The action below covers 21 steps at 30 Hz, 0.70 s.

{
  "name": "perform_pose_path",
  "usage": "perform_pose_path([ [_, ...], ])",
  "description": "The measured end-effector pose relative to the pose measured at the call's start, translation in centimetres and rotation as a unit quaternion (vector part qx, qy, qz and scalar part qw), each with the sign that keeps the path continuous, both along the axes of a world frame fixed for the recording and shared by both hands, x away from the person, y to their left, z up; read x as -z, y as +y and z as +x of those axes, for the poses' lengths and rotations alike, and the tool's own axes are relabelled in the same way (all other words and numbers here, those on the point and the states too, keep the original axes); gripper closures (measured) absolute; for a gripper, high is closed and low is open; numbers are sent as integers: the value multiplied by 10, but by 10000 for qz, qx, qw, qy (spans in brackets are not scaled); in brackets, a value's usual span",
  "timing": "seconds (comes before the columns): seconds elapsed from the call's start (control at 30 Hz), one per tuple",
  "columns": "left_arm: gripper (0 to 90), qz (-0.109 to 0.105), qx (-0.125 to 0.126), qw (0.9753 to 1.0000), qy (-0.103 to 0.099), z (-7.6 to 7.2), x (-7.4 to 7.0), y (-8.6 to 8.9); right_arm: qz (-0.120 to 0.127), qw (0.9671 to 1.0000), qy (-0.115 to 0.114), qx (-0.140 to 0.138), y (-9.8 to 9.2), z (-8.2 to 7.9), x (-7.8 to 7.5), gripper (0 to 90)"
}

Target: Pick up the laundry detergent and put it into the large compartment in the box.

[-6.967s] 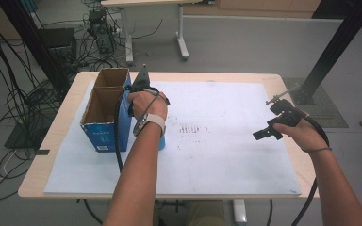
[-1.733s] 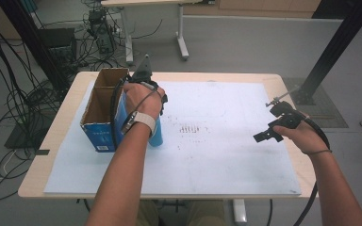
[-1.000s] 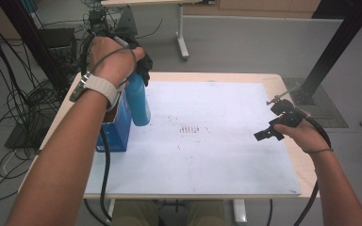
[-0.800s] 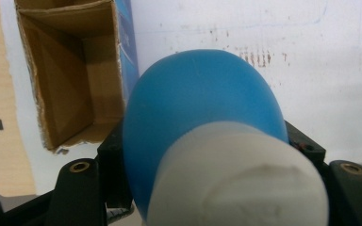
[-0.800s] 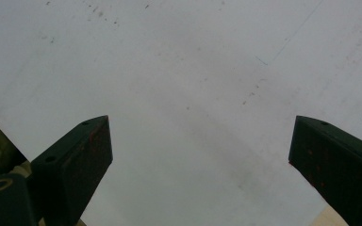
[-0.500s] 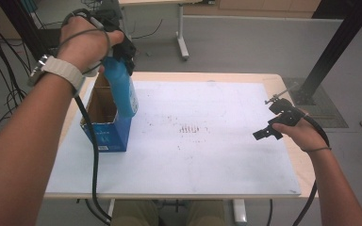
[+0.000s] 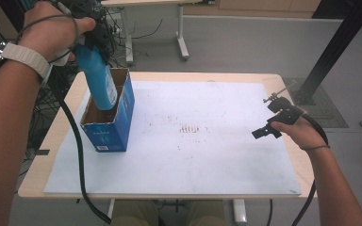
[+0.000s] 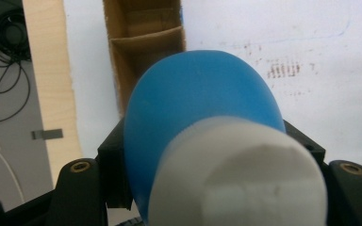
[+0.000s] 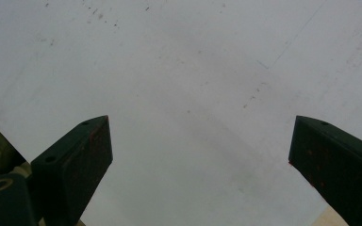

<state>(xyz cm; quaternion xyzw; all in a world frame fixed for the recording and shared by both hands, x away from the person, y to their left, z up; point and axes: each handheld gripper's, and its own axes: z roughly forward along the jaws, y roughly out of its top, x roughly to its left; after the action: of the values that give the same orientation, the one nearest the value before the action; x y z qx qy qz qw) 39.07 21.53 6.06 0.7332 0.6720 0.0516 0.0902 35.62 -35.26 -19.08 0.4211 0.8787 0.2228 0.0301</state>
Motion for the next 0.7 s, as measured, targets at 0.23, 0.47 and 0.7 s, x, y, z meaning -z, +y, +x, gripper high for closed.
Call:
perform_pose_path([
  [0.23, 361, 79, 115, 9999, -31, 6, 12, 13, 5, 10000, -1, 52, -2, -3, 0, 63],
  [0.47, 362, 14, 113, 9999, -81, 12, 33, 25, -7, 10000, -14, 61, -2, -5, -1, 63],
  [0.7, 362, 81, 202, 9997, -76, 19, 57, 28, -21, 10000, -25, 66, -1, -7, -1, 63],
])
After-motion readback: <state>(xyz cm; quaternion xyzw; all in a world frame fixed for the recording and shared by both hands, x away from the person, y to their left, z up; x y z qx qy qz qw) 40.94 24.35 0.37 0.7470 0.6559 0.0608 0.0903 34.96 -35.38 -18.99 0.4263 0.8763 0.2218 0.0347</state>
